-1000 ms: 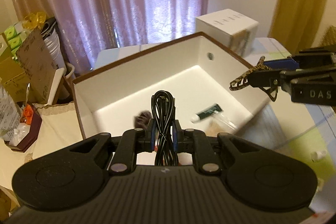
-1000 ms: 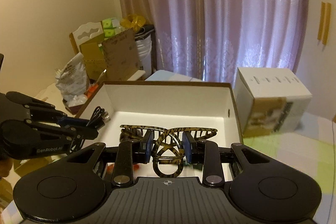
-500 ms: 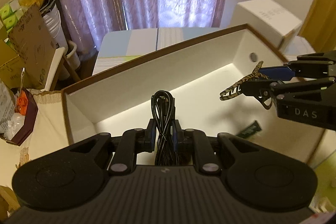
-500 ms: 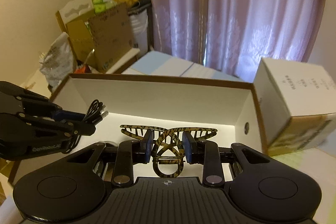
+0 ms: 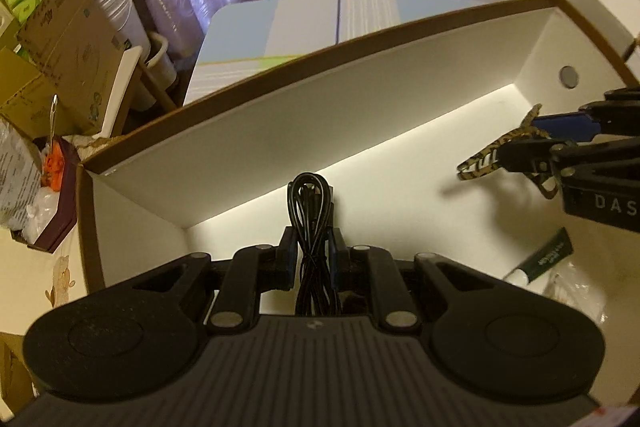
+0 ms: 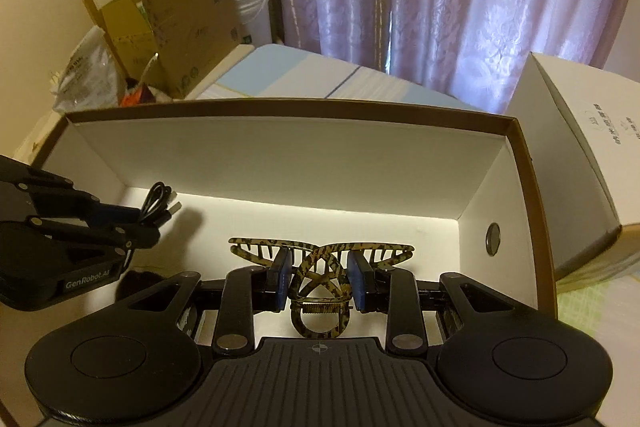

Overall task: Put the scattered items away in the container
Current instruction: 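Open the right tool to drop the hair clip while the left tool releases the cable, then withdraw both tools from the box back toward the table items, then grasp the clear floss pick box with the left tool while the right tool approaches the toothbrush, then grasp the white toothbrush handle with the right tool while the left tool holds the floss box, then carry the toothbrush with the right tool while the left tool carries the floss box over the box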

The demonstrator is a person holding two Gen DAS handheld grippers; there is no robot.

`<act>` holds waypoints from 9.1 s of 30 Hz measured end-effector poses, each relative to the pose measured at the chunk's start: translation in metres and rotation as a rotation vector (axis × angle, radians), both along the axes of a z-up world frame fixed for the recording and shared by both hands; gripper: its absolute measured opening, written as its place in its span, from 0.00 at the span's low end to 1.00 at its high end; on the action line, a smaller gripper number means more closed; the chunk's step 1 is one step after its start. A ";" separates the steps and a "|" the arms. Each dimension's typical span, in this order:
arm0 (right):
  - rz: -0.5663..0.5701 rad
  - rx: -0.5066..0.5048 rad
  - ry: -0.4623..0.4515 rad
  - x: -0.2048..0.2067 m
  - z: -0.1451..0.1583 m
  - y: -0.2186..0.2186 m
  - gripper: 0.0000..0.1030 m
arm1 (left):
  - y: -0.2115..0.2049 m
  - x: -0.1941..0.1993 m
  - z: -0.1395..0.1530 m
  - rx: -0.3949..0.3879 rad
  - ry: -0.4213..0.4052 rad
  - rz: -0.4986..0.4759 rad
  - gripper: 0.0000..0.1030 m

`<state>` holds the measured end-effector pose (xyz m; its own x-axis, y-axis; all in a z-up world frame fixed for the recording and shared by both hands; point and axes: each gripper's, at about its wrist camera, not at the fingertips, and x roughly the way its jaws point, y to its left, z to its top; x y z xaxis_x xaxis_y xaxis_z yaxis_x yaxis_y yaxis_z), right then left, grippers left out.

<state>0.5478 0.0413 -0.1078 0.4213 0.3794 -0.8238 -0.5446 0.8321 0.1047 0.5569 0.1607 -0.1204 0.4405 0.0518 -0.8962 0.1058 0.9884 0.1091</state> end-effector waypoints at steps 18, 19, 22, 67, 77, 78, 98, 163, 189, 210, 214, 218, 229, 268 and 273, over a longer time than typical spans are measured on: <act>0.038 0.036 -0.038 -0.009 0.015 0.002 0.71 | 0.002 -0.018 0.014 0.017 -0.043 0.001 0.21; 0.050 0.039 -0.051 -0.013 0.019 0.000 0.71 | 0.003 -0.021 0.017 0.018 -0.050 0.002 0.25; 0.050 0.053 -0.045 -0.024 0.027 -0.007 0.75 | 0.007 -0.028 0.028 0.007 -0.069 0.009 0.30; -0.052 0.166 -0.193 -0.264 0.125 -0.122 0.98 | -0.054 -0.268 0.139 -0.068 -0.262 -0.024 0.80; -0.077 0.162 -0.178 -0.304 0.120 -0.148 0.98 | -0.072 -0.301 0.135 -0.055 -0.249 -0.037 0.81; -0.080 0.156 -0.176 -0.308 0.118 -0.151 0.98 | -0.074 -0.303 0.134 -0.051 -0.247 -0.037 0.81; -0.181 0.076 -0.112 -0.378 0.074 -0.211 0.98 | -0.091 -0.339 0.094 -0.024 -0.193 -0.077 0.80; -0.600 -0.057 0.124 -0.392 -0.012 -0.336 0.98 | -0.197 -0.300 -0.041 -0.089 -0.072 -0.901 0.82; 0.333 -0.018 -0.062 -0.277 -0.013 -0.175 0.84 | -0.048 -0.326 -0.002 -0.073 -0.113 -0.238 0.82; 0.444 -0.127 0.028 -0.339 -0.044 -0.100 0.24 | -0.015 -0.345 -0.003 -0.106 -0.103 -0.149 0.82; 0.390 -0.103 -0.009 -0.342 -0.048 -0.095 0.31 | -0.014 -0.346 -0.006 -0.110 -0.097 -0.146 0.82; 0.354 -0.089 -0.020 -0.330 -0.052 -0.083 0.31 | -0.011 -0.347 -0.007 -0.112 -0.097 -0.142 0.82; 0.313 -0.073 -0.005 -0.340 -0.047 -0.077 0.17 | -0.007 -0.350 -0.004 -0.117 -0.104 -0.146 0.82; 0.038 0.316 -0.048 -0.255 0.086 -0.109 0.17 | -0.004 -0.259 0.098 -0.110 -0.291 -0.284 0.82; 0.037 0.341 -0.081 -0.214 0.105 -0.088 0.17 | 0.004 -0.216 0.109 -0.054 -0.321 -0.321 0.82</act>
